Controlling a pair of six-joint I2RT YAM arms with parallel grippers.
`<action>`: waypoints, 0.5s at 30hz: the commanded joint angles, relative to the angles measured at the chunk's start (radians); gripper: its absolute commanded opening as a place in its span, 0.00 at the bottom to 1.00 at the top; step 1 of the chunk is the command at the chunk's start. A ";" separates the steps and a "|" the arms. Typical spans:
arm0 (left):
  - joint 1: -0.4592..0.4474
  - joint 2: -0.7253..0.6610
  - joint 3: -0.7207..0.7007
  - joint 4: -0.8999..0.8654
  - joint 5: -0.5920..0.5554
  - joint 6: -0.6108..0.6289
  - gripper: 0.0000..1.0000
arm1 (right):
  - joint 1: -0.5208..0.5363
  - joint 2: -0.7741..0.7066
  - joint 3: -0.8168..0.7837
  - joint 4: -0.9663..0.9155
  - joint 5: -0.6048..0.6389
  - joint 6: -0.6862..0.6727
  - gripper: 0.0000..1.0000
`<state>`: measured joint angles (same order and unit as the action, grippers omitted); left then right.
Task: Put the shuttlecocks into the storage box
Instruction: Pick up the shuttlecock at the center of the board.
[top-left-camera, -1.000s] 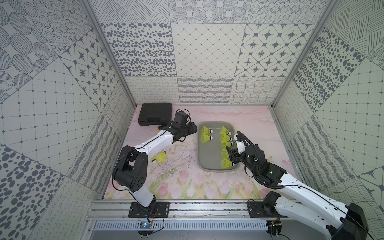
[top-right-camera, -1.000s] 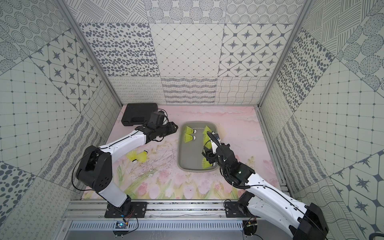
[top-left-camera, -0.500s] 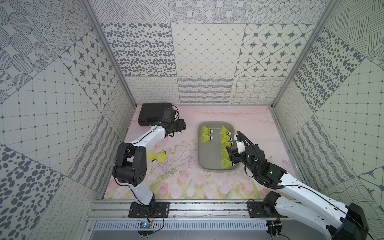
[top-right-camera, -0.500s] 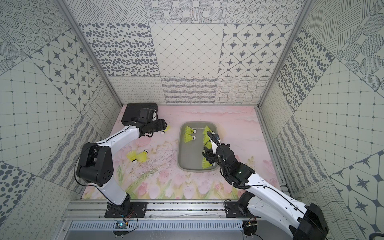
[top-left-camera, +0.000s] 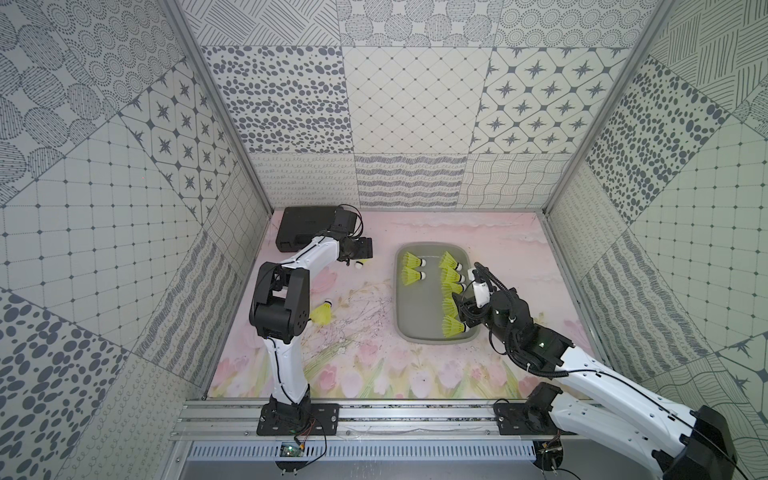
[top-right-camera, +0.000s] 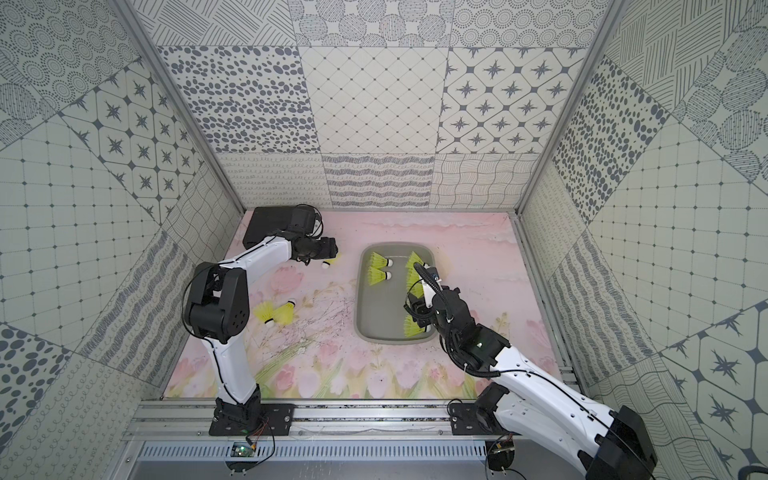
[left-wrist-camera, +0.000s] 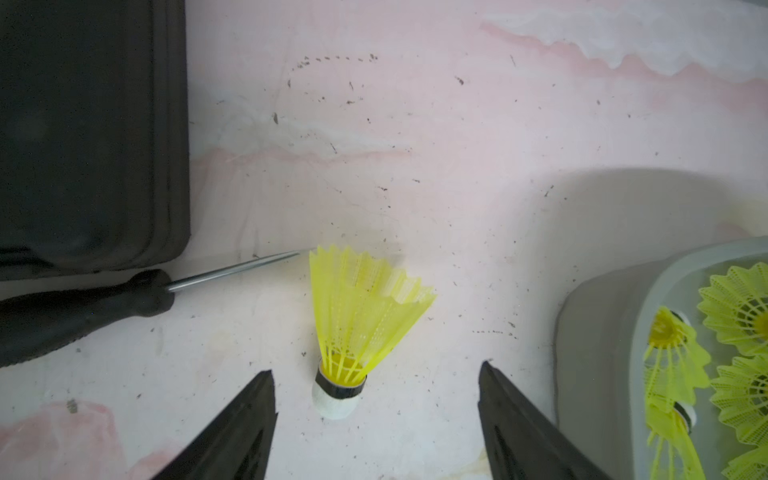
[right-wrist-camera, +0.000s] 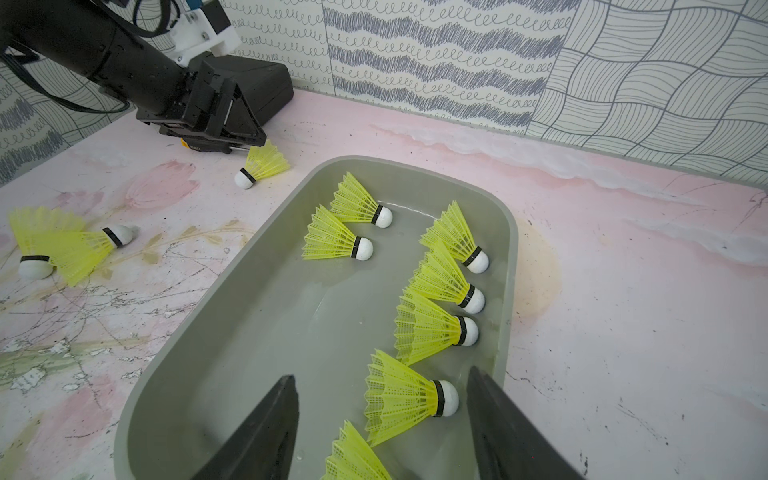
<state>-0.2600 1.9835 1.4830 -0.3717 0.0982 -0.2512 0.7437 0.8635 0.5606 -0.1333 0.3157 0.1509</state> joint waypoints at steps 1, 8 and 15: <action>0.007 0.057 0.063 -0.113 -0.007 0.072 0.80 | -0.005 -0.003 0.021 0.011 0.008 0.013 0.68; 0.005 0.116 0.111 -0.137 -0.007 0.076 0.80 | -0.007 -0.003 0.021 0.004 0.008 0.015 0.68; 0.007 0.186 0.185 -0.181 0.017 0.078 0.76 | -0.006 -0.009 0.019 -0.001 0.008 0.019 0.68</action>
<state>-0.2581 2.1330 1.6207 -0.4789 0.0952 -0.2020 0.7437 0.8635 0.5606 -0.1493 0.3161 0.1532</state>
